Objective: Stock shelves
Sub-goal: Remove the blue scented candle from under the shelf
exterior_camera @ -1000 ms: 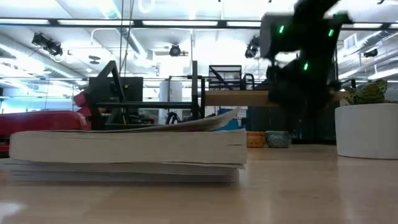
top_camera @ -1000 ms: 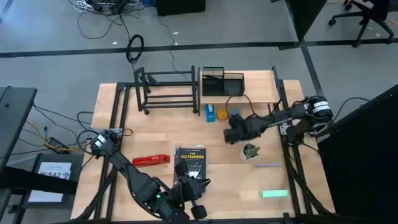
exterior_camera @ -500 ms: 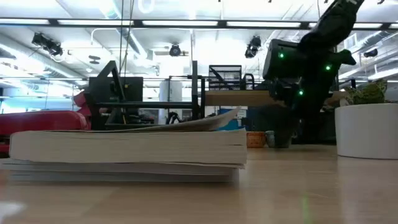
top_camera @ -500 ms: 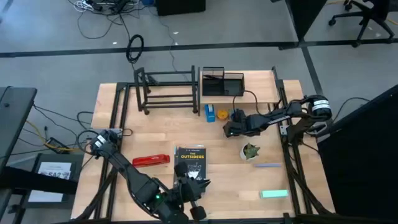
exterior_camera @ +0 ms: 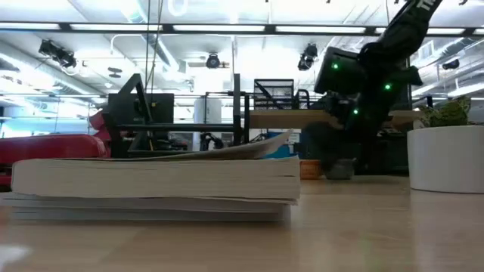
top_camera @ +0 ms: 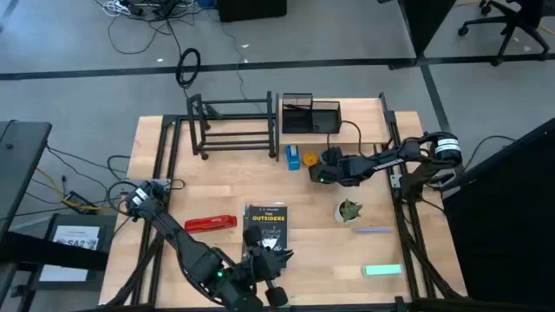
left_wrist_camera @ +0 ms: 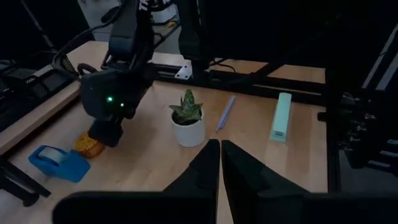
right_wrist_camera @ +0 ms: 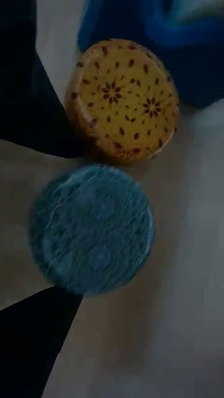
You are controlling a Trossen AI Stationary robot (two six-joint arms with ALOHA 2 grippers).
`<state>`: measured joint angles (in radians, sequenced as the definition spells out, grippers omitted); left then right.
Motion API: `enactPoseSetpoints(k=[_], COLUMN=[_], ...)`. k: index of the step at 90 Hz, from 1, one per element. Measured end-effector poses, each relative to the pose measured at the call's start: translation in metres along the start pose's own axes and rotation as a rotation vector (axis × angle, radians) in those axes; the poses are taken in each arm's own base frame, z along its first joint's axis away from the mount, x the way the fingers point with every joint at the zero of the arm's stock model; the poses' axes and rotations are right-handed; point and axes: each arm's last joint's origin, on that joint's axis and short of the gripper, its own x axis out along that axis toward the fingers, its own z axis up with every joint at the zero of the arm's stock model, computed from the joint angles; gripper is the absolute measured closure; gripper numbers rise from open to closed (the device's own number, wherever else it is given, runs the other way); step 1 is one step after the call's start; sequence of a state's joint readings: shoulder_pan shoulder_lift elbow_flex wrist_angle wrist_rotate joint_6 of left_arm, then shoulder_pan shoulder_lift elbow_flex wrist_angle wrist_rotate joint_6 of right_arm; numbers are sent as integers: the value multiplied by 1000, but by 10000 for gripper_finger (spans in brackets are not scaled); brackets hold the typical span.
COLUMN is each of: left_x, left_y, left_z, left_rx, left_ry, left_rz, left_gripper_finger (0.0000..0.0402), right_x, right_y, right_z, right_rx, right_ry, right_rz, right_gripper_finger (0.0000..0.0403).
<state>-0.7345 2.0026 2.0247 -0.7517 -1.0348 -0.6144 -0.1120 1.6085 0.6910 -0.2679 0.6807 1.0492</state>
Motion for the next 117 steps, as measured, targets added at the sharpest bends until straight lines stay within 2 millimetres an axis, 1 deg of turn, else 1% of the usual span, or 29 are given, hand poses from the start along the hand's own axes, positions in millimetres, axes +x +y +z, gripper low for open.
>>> enactPoseSetpoints(k=[21,29,37,50,58,73,85,93,99,104,112,117], left_x=[0,0,0,0,0,0,0,0,0,0,0,0], left_y=[0,0,0,0,0,0,0,0,0,0,0,0], left_z=[0,0,0,0,0,0,0,0,0,0,1,1], left_rx=[0,0,0,0,-1,-1,-1,-2,-2,-2,-8,-8], left_ry=[0,0,0,0,0,0,0,0,0,-1,-3,-3], left_rz=[0,0,0,0,0,0,0,0,0,-1,-2,-2], left_gripper_finger=[402,402,402,402,402,402,402,402,402,402,402,402], right_x=[7,9,11,11,11,11,10,8,8,8,9,11], right_y=[-3,-4,-5,-4,-5,-5,-6,-8,-10,-10,-10,-10], right_z=[8,9,10,11,11,10,7,5,4,3,1,0], right_rx=[-58,-97,-144,-215,-226,-252,-290,-272,-233,-209,-160,-112], right_ry=[31,47,64,66,69,85,116,135,150,151,133,114], right_rz=[13,18,30,38,37,45,41,20,4,3,18,31], right_gripper_finger=[86,93,108,144,164,185,211,225,227,221,194,170])
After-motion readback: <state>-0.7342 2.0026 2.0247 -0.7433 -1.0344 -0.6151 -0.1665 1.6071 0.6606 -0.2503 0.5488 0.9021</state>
